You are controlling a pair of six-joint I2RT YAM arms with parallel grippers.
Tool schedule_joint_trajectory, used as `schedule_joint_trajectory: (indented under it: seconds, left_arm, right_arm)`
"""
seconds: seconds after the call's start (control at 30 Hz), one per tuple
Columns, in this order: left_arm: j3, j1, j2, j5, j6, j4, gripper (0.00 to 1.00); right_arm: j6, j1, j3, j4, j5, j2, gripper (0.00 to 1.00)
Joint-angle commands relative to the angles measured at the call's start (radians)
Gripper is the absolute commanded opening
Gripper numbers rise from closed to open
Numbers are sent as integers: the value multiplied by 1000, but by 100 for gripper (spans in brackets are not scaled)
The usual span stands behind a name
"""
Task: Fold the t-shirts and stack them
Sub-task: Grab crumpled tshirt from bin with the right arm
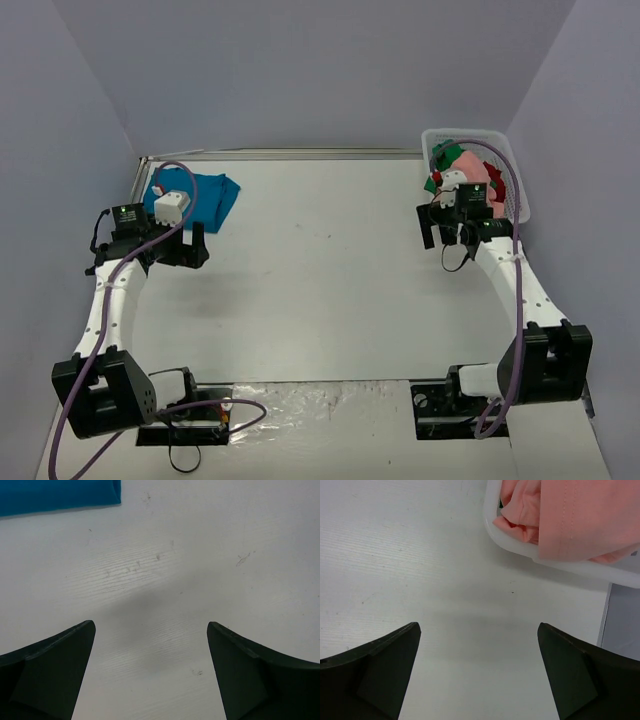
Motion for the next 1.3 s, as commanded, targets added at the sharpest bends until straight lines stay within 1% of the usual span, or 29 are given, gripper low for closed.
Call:
schedule_joint_trajectory:
  seconds: [0.0, 0.07, 0.13, 0.17, 0.2, 0.3, 0.33, 0.53, 0.57, 0.6, 0.67, 0.73, 0.87, 0.93, 0.97, 1.0, 1.03, 1.07, 1.1, 1.13, 1.17, 1.27]
  left_arm:
    - [19, -2, -2, 24, 34, -20, 94]
    - [16, -2, -9, 24, 48, -20, 94]
    - [8, -2, -26, 34, 58, -21, 94]
    - [4, -2, -34, 38, 61, -18, 94]
    - [2, -2, -46, 38, 64, -16, 94]
    - [-7, 3, -66, 44, 68, -9, 94]
    - [-9, 6, -67, 47, 69, -9, 94]
    - [-13, 15, -75, 64, 80, -15, 94]
    - [-16, 21, -75, 66, 83, -15, 94]
    - [-18, 21, -75, 66, 84, -13, 94]
    - [-19, 26, -72, 66, 84, -15, 94]
    - [-19, 30, -68, 69, 89, -16, 94]
    - [-20, 38, -57, 72, 95, -16, 94]
    - [-20, 40, -52, 75, 100, -23, 94]
    - [-18, 41, -49, 77, 103, -24, 94]
    - [-19, 41, -49, 78, 104, -26, 94]
    - [-21, 41, -49, 77, 107, -26, 94]
    - [-21, 41, -48, 77, 107, -23, 94]
    - [-21, 41, -46, 78, 107, -23, 94]
    - [-20, 41, -46, 80, 107, -23, 94]
    - [-18, 41, -41, 81, 107, -24, 94]
    - [-16, 43, -38, 89, 107, -29, 94]
  right_arm:
    - [8, -8, -21, 42, -15, -93, 100]
    - [-15, -8, -31, 51, -41, -116, 100]
    - [-44, -6, -34, 59, -17, -101, 100]
    - [-58, -3, -25, 65, 11, -66, 100]
    - [-75, -3, -16, 90, 104, -46, 100]
    - [-113, -6, 45, 148, 248, 42, 100]
    - [-130, -6, 62, 162, 266, 65, 100]
    - [-153, -11, 226, 263, 356, 259, 100]
    - [-155, -13, 251, 269, 373, 316, 100]
    - [-152, -11, 301, 277, 387, 344, 100]
    - [-133, -13, 359, 279, 416, 435, 100]
    - [-126, -13, 439, 279, 422, 485, 100]
    - [-118, -14, 554, 236, 447, 630, 100]
    - [-103, -16, 608, 202, 468, 672, 94]
    - [-92, -22, 616, 167, 468, 697, 89]
    - [-81, -23, 617, 161, 459, 700, 77]
    - [-78, -23, 598, 161, 454, 695, 64]
    - [-78, -28, 587, 161, 444, 692, 46]
    - [-78, -31, 578, 162, 433, 691, 22]
    - [-80, -31, 565, 162, 431, 692, 5]
    - [-80, -32, 561, 162, 439, 691, 0]
    - [-77, -40, 544, 161, 436, 675, 0]
